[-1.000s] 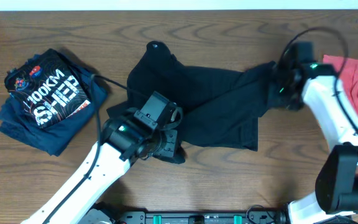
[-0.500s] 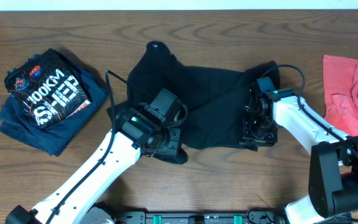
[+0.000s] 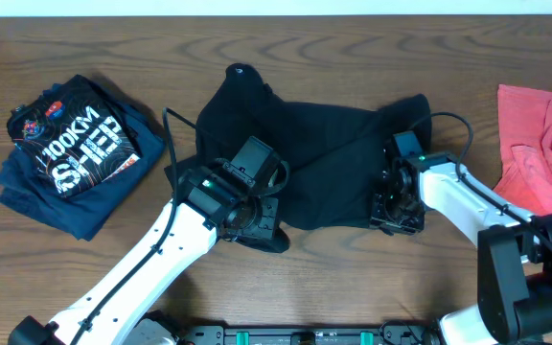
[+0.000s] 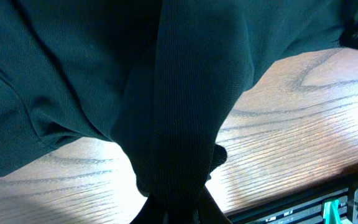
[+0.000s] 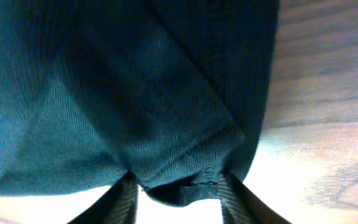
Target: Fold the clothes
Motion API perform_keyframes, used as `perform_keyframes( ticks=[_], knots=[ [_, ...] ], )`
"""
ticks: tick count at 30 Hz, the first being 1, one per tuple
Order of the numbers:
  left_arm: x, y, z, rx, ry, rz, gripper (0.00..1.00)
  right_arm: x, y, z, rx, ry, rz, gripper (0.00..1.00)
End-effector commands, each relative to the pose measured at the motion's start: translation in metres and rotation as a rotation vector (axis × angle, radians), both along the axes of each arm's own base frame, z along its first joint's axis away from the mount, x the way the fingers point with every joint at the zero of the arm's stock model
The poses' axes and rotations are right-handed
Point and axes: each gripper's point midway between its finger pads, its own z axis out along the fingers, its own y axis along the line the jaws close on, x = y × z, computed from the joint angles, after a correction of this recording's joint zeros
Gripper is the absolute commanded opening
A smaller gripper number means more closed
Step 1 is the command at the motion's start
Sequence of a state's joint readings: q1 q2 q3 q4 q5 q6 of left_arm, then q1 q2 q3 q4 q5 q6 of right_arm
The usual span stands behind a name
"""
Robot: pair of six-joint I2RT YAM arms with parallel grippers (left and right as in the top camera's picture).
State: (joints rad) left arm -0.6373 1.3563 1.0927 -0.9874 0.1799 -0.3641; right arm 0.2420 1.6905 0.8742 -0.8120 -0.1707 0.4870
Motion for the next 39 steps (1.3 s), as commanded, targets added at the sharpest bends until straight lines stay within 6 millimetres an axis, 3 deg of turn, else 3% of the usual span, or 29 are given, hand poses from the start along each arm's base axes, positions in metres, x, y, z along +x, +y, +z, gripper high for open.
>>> perform_keyframes(
  ticks=[1, 4, 8, 11, 18, 21, 27, 32, 39],
  knots=[
    [0.001, 0.001, 0.000, 0.011, -0.010, -0.011, 0.06, -0.003, 0.006, -0.014, 0.005, 0.008, -0.021, 0.24],
    [0.001, 0.001, 0.000, 0.011, -0.010, -0.011, 0.07, 0.002, 0.006, -0.014, 0.009, -0.010, -0.027, 0.01],
    [0.001, 0.001, 0.000, 0.011, -0.010, -0.011, 0.07, 0.008, -0.007, -0.012, -0.021, -0.019, -0.061, 0.01],
    [0.002, 0.001, 0.001, 0.010, -0.012, -0.011, 0.06, 0.019, -0.030, -0.005, -0.070, -0.032, -0.105, 0.01],
    [0.003, -0.002, 0.001, 0.000, -0.017, -0.015, 0.06, 0.043, -0.122, 0.032, -0.273, -0.051, -0.291, 0.01],
    [0.002, -0.007, -0.002, -0.006, -0.026, -0.032, 0.06, 0.052, -0.150, 0.045, -0.281, -0.070, -0.353, 0.01],
    [0.006, -0.028, -0.012, -0.024, -0.071, -0.129, 0.06, 0.046, -0.175, 0.048, -0.301, -0.060, -0.375, 0.01],
    [0.029, -0.048, -0.022, -0.033, -0.172, -0.300, 0.06, 0.044, -0.182, 0.049, -0.331, -0.056, -0.374, 0.01],
    [0.102, -0.065, -0.023, -0.075, -0.391, -0.258, 0.07, 0.045, -0.183, 0.049, -0.330, -0.060, -0.360, 0.01]
  ],
)
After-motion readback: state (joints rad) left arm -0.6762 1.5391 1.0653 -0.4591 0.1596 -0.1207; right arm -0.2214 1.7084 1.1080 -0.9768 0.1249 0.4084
